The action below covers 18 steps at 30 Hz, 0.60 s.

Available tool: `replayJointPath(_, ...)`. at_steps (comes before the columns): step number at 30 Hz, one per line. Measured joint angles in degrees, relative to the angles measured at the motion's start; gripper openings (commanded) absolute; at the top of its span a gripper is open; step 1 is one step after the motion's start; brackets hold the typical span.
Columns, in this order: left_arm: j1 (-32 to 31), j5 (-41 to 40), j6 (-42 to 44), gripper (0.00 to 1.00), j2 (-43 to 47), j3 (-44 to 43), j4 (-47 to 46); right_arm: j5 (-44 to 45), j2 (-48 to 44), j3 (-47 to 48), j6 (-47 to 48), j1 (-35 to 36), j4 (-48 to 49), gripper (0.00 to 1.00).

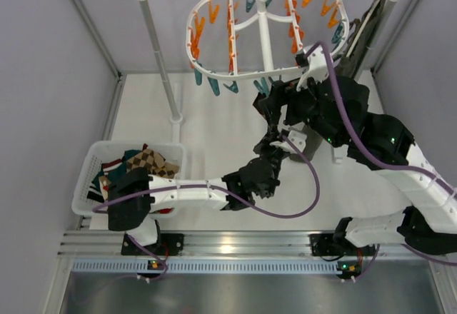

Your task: Remove the socks clipped to the hanger

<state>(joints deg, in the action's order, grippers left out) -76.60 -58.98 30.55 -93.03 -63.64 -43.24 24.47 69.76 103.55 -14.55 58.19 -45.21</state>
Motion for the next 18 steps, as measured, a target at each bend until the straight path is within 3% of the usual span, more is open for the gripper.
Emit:
replayJointPath(9,0.0,-4.8,7.3,0.0,-6.9,-5.3,0.0,14.9,7.2,6.2,5.5,4.8,-4.7,0.69)
replayJointPath(18,0.0,-5.2,9.2,0.0,-8.8,-7.6,0.0,28.1,15.9,11.9,10.6,8.0,-6.4,0.65)
